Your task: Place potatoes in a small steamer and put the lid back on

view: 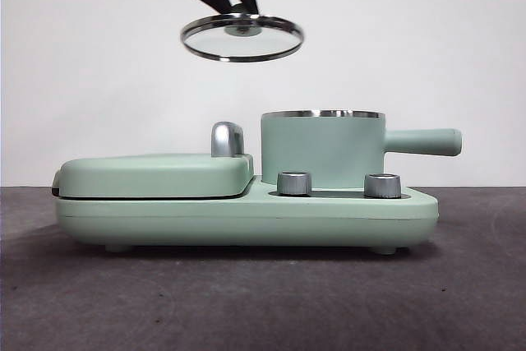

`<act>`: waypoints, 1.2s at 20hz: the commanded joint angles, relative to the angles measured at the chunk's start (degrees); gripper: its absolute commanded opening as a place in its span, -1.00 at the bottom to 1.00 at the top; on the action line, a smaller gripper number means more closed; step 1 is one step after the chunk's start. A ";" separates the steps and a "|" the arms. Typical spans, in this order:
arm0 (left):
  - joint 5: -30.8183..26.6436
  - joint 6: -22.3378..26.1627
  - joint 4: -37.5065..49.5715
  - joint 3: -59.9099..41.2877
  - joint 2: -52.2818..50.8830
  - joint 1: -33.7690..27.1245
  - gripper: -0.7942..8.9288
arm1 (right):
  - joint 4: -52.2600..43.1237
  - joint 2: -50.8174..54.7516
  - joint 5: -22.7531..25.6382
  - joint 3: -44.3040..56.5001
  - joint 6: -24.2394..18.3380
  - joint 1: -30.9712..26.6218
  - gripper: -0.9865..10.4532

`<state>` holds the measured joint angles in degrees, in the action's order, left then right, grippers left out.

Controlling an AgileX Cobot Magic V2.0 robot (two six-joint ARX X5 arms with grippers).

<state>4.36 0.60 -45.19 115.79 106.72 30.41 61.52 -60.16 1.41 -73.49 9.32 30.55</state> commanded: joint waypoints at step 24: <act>0.09 3.06 11.69 2.12 11.52 9.03 -0.83 | -9.38 31.54 -1.36 25.46 15.56 6.51 -0.11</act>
<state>4.36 3.27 -35.03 115.79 117.10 38.81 52.84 -28.49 0.01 -47.53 24.32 36.67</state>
